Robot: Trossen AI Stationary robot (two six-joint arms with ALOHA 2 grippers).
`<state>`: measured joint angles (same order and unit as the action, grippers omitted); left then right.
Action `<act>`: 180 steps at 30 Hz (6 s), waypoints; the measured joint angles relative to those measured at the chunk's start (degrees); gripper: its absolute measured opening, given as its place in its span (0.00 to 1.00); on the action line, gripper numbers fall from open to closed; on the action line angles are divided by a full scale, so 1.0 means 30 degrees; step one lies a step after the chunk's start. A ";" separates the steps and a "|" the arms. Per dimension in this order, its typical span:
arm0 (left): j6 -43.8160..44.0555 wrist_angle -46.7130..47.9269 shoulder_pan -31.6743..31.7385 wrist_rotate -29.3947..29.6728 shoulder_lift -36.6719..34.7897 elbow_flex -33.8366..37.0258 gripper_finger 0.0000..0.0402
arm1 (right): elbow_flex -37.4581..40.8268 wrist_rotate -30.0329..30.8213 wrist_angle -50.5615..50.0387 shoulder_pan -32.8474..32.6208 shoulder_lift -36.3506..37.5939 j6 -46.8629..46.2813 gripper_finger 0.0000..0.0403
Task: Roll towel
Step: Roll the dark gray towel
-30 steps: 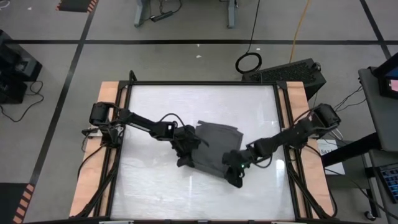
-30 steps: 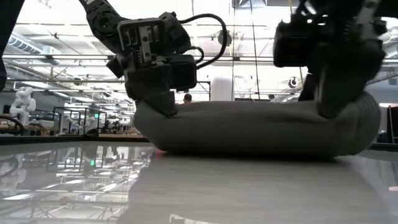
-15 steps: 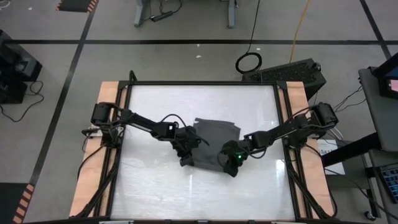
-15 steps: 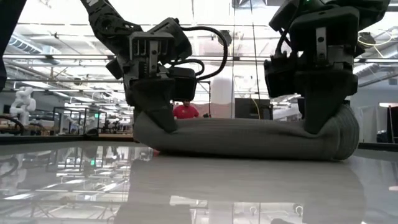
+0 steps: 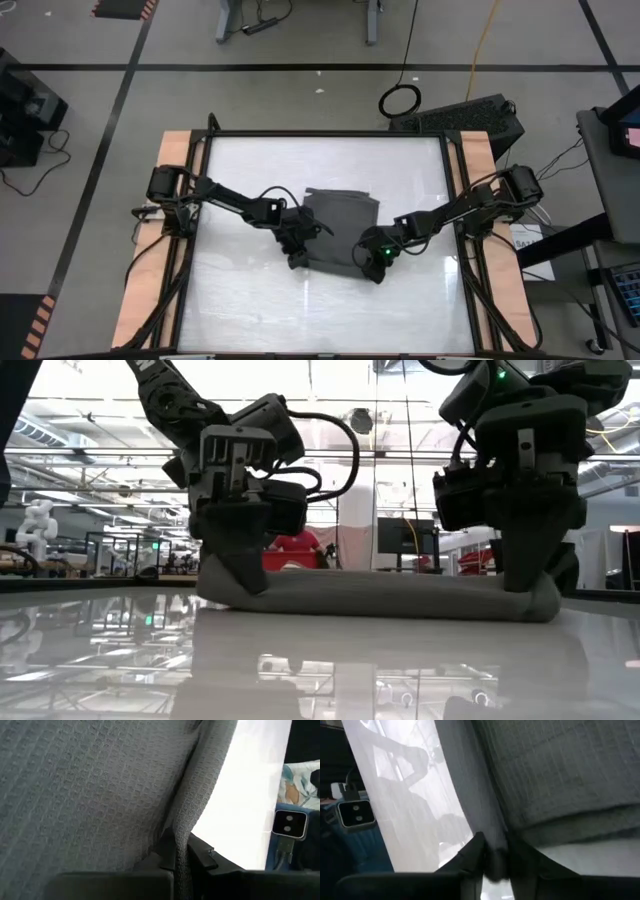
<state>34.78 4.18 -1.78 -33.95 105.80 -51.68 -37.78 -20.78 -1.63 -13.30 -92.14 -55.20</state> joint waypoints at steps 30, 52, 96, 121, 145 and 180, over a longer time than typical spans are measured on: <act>0.0327 0.0482 0.0058 0.0182 -0.0007 -0.0044 0.03 | -0.1600 1.0725 0.1098 -0.6130 0.2011 1.1120 0.44; 0.0317 0.0432 0.0102 -0.0028 -0.0007 -0.0058 0.03 | -0.2637 1.1336 -0.0377 -0.5216 -0.1696 1.2042 0.37; -0.5069 0.0342 -0.1428 -0.1704 -0.1445 -0.0058 0.37 | -0.2681 -0.0382 -0.0984 0.0277 -0.2616 0.1187 0.05; -1.1296 -0.3771 -0.5078 0.5509 -0.1386 -0.0073 0.38 | -0.2637 -0.0736 -0.1004 0.1118 -0.2674 0.0936 0.05; -1.1724 -0.2414 -0.3254 0.8213 -0.0442 -0.0071 0.38 | -0.2623 -0.1100 -0.0976 0.1450 -0.2688 0.1378 0.05; -0.9096 -0.4370 -0.1750 0.4206 0.1209 -0.0077 0.37 | -0.2601 1.2124 -0.1013 -0.5749 0.0604 1.2548 0.52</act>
<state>7.49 -8.93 -7.03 -21.34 109.43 -51.91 -45.58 15.60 -4.67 -30.55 -90.33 -17.56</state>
